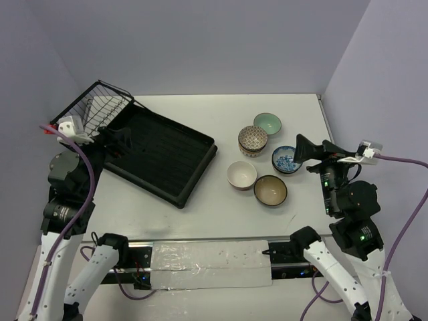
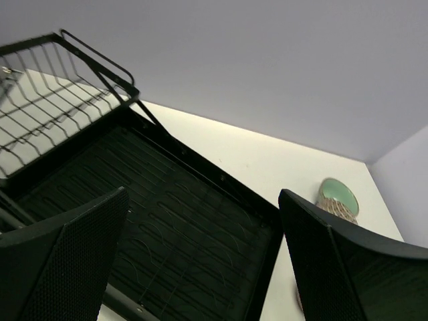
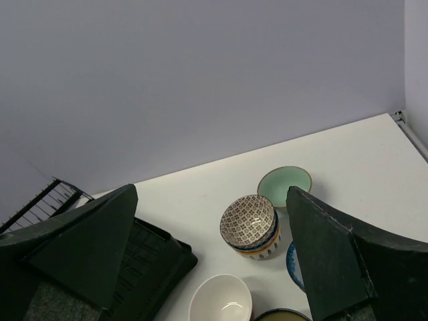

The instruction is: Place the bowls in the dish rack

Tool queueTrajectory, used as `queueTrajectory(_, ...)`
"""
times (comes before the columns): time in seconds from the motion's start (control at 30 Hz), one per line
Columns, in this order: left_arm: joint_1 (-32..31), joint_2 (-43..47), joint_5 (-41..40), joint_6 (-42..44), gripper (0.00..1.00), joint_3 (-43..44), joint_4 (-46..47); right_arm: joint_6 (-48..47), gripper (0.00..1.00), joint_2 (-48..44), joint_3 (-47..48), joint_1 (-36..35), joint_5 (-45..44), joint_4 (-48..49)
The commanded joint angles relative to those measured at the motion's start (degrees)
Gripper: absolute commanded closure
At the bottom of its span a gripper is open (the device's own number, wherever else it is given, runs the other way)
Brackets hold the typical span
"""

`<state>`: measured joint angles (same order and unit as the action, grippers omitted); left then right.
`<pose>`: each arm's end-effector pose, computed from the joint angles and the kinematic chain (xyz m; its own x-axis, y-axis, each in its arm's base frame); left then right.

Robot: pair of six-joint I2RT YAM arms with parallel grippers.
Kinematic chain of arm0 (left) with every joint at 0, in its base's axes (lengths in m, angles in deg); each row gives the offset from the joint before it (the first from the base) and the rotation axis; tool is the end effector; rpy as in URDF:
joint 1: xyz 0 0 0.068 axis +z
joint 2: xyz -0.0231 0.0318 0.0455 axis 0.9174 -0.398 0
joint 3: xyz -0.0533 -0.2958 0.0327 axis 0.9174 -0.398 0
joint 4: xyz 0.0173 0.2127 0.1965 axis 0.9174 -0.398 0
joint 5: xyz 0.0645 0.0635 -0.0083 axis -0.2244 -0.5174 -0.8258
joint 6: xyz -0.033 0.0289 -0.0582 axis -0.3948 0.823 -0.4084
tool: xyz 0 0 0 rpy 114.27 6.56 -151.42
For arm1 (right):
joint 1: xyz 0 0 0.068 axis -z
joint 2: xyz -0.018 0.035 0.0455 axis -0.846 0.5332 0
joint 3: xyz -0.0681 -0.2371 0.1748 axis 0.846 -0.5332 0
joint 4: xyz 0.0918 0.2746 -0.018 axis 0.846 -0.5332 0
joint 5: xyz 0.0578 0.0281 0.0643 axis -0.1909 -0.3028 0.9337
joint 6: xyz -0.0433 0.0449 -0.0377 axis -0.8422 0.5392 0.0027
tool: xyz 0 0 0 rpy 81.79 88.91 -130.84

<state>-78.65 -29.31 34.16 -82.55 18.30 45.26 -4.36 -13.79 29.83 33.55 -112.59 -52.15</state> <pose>0.1492 -0.0219 0.4393 -0.0209 -0.4213 -0.9067 0.0413 0.9057 -0.4219 0.0927 0.0157 0.4357 0.1784 0.3869 -0.9047 -0.0877 0.9220 0.3771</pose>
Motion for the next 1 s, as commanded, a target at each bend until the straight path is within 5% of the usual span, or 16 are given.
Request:
queueTrajectory(0.0, -0.1, -2.5, 6.9, -1.0, 0.01, 2.1, -0.3, -0.8, 0.0, -0.9, -0.7, -0.4, 0.9, 2.3)
queueTrajectory(0.3, -3.1, -16.0, 28.2, -13.6, 0.01, 7.5, -1.2, -0.1, 0.0, 1.1, -1.3, -0.4, 5.4, 2.0)
queueTrajectory(0.67, -27.1, -40.6, 17.1, -19.0, 0.01, 15.6, -1.3, 1.3, 0.0, 2.2, -2.6, -0.4, 5.8, 1.2)
queueTrajectory(0.97, -35.8, -62.0, 9.7, -23.1, 0.1, 26.5, -9.3, 0.9, 0.0, 1.9, -4.2, -0.4, 4.7, 0.9)
